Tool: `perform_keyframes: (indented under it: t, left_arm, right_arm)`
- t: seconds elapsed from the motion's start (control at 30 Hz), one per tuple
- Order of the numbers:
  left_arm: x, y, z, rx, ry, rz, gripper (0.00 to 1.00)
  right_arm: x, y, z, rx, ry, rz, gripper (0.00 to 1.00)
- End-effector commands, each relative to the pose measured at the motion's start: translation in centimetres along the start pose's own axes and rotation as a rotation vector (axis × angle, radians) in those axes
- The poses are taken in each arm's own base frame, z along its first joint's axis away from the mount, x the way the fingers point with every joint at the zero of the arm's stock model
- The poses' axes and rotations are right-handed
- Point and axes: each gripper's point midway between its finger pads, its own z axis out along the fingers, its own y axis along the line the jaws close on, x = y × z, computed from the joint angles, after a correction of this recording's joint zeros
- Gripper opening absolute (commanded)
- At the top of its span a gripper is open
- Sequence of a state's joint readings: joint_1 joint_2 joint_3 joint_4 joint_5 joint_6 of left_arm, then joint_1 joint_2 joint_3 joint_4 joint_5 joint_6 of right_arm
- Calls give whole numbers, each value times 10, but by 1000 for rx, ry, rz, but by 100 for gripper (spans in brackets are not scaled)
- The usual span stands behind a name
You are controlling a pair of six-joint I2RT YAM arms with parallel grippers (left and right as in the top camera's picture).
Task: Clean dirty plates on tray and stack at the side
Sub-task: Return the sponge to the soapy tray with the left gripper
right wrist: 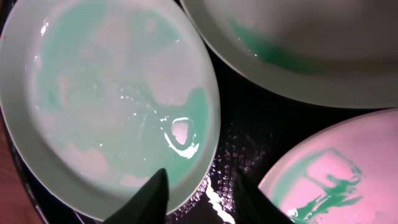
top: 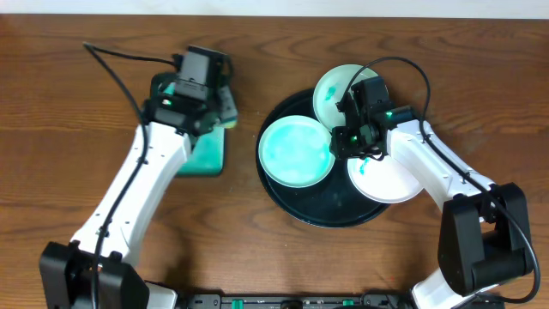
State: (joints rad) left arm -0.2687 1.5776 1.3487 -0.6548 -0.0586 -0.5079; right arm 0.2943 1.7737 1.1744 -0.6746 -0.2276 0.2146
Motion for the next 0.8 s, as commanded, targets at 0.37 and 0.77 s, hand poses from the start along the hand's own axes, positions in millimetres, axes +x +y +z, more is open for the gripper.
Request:
perform_keyframes:
  t: [0.37, 0.77]
  left_arm:
    - [2, 87, 79, -251, 95, -109, 7]
    - [18, 125, 114, -329, 178, -157, 7]
  right_arm:
    - [15, -2, 26, 3, 12, 32, 34]
    - [16, 4, 50, -25, 26, 18, 35]
